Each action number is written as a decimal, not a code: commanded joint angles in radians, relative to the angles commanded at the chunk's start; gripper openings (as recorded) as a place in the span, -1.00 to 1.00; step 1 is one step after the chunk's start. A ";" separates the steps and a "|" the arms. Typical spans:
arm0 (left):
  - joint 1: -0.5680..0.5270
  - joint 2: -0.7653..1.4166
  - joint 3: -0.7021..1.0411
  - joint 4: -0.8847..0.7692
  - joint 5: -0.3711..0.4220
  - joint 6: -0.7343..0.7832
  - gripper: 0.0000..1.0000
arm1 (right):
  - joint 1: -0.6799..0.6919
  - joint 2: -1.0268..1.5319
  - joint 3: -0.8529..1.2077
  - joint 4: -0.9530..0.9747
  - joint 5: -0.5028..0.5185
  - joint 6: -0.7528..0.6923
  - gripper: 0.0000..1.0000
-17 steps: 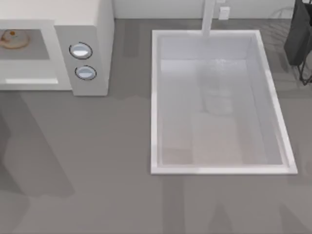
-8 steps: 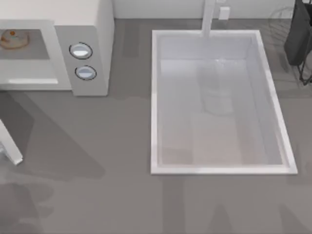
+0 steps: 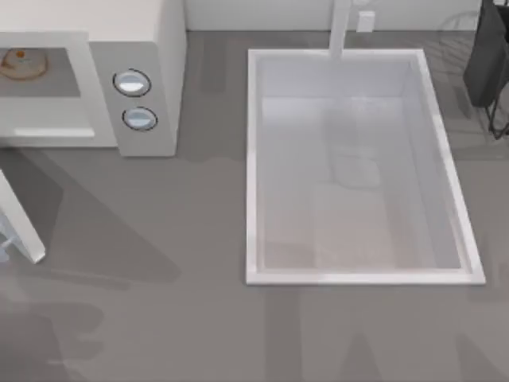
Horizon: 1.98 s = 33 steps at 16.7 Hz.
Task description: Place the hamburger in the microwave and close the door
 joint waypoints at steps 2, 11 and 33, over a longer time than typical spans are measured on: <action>-0.036 -0.014 -0.010 0.001 -0.035 -0.036 -1.00 | 0.000 0.000 0.000 0.000 0.000 0.000 1.00; -0.479 -0.137 -0.081 0.010 -0.313 -0.347 -1.00 | 0.000 0.000 0.000 0.000 0.000 0.000 1.00; -0.544 0.344 0.199 0.229 -0.367 -0.402 -1.00 | 0.000 0.000 0.000 0.000 0.000 0.000 1.00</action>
